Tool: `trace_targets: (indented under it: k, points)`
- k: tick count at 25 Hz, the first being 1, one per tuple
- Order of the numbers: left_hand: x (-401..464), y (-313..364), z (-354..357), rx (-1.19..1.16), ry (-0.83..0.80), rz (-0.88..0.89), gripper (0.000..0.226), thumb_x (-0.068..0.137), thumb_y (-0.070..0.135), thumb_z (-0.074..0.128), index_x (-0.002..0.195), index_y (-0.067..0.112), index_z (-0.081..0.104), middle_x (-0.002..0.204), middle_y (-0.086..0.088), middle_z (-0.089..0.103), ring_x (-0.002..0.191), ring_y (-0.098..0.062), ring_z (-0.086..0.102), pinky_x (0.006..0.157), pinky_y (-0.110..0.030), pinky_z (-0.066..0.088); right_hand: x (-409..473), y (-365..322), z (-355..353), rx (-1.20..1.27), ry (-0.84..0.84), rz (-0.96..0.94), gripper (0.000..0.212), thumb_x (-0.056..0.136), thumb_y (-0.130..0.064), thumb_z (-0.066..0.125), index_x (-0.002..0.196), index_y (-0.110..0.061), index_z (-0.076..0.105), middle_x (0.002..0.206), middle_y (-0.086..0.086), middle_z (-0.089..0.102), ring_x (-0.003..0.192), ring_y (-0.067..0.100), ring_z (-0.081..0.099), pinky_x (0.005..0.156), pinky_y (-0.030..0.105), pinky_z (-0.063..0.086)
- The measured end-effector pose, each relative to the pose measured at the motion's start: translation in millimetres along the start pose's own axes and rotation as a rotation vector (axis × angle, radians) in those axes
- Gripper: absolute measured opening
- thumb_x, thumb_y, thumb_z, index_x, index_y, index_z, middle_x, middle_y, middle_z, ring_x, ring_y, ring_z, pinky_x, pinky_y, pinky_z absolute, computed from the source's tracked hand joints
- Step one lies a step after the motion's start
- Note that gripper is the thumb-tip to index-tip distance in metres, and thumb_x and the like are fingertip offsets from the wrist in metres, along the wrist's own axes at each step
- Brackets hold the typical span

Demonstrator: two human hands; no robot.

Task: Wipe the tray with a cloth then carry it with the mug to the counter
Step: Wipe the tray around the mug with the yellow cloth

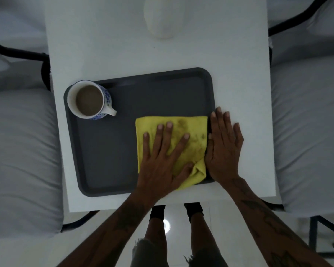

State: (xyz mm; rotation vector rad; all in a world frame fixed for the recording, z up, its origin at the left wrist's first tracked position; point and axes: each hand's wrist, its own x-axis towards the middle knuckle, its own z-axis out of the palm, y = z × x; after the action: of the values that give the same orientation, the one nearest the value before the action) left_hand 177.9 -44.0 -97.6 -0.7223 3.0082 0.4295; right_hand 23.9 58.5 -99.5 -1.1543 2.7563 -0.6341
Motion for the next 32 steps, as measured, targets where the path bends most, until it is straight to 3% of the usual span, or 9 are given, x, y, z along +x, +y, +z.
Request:
trace_targets:
  k: [4,7,16,26,32]
  points:
    - [-18,13,0,-0.024,-0.007,-0.048,0.079,0.089,0.069,0.046,0.154,0.029,0.029,0.166,-0.015,0.015,0.154,-0.035,0.010,0.119,-0.065,0.011,0,5,1,-0.068,-0.036,-0.046,0.054,0.098,-0.017,0.046,0.150,-0.014,0.032,0.159,0.010,0.027,0.150,0.025,0.020,0.119,0.051,0.019]
    - [-24,-5,-4,0.001,0.013,-0.095,0.081,0.086,0.072,0.047,0.154,0.030,0.030,0.166,-0.013,0.017,0.154,-0.033,0.011,0.119,-0.064,0.012,-1,8,2,-0.056,-0.026,-0.066,0.045,0.103,-0.024,0.035,0.147,-0.021,0.038,0.159,0.011,0.028,0.150,0.026,0.020,0.119,0.051,0.019]
    - [-82,-109,-30,0.120,-0.041,-0.208,0.089,0.086,0.074,0.042,0.156,0.023,0.022,0.166,-0.018,0.006,0.153,-0.040,0.005,0.117,-0.068,0.012,0,12,8,-0.082,-0.028,-0.082,0.049,0.101,-0.039,0.043,0.147,-0.024,0.039,0.160,0.012,0.027,0.150,0.028,0.018,0.120,0.051,0.017]
    - [15,9,-2,-0.008,0.044,-0.306,0.095,0.080,0.082,0.044,0.154,0.022,0.031,0.163,-0.025,0.016,0.152,-0.044,0.007,0.117,-0.068,0.008,-1,10,7,-0.095,-0.024,-0.097,0.047,0.101,-0.037,0.042,0.147,-0.025,0.039,0.159,0.012,0.028,0.150,0.028,0.019,0.119,0.051,0.019]
    - [10,-2,-5,0.032,0.066,-0.241,0.107,0.071,0.090,0.046,0.152,0.021,0.034,0.162,-0.024,0.021,0.151,-0.043,0.012,0.117,-0.068,0.011,-1,12,7,-0.084,-0.015,-0.093,0.047,0.101,-0.037,0.044,0.146,-0.025,0.041,0.158,0.012,0.030,0.150,0.027,0.020,0.118,0.051,0.021]
